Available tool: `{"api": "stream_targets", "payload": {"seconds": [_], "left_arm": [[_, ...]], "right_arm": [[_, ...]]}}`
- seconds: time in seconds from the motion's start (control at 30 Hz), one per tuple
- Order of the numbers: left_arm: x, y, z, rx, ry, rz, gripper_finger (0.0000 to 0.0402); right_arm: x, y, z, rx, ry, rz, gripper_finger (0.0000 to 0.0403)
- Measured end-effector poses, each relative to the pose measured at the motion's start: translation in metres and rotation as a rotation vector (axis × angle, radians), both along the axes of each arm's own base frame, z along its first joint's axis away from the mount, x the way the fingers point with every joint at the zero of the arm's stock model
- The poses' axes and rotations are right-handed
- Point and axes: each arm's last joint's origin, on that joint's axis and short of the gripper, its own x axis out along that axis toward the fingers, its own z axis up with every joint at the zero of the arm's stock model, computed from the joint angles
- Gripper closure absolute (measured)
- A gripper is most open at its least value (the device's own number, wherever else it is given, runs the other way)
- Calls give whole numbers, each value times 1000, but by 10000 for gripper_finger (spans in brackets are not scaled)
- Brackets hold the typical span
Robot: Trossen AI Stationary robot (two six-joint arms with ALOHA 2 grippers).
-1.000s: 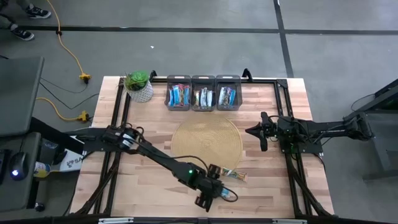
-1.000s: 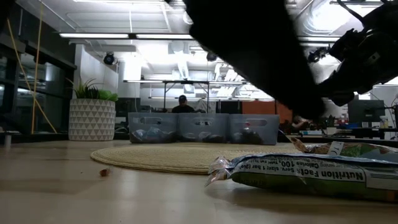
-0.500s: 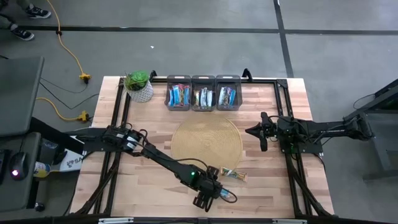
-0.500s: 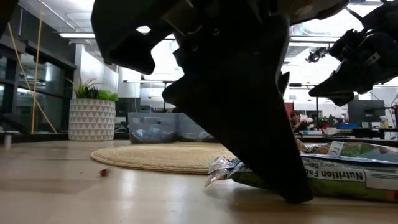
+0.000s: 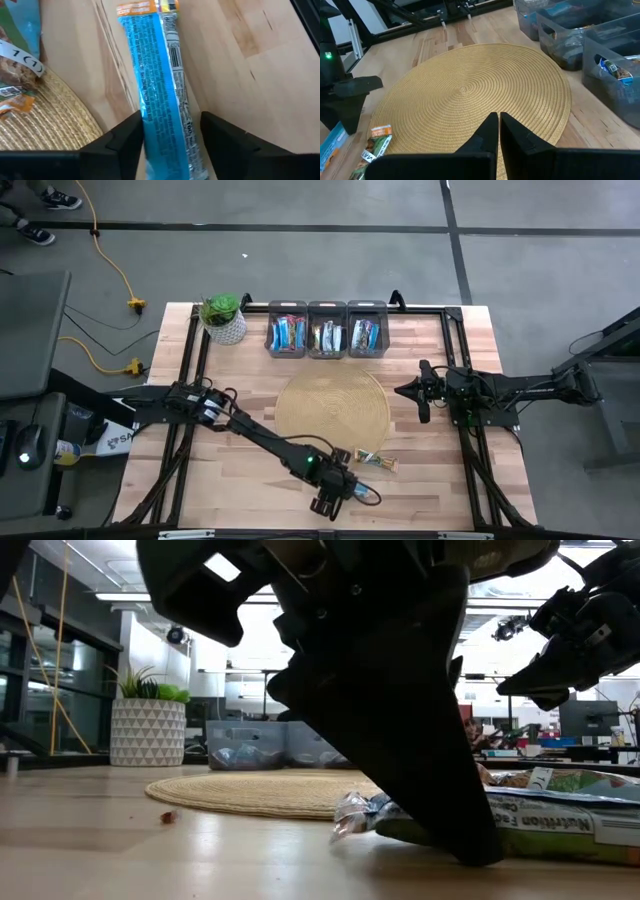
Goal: Pick and place Granola Bars by type
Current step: Put the orange granola bar into the center black bin
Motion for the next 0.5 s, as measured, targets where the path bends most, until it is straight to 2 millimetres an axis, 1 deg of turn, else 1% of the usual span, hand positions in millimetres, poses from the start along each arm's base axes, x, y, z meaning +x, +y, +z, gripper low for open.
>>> {"api": "stream_targets", "payload": {"seconds": [0.27,0.5], "left_arm": [[0,0,0,2,0,0,269],[1,-1,2,16,-4,9,297]], "right_arm": [[0,0,0,0,0,0,402],[0,0,0,0,0,0,402]]}}
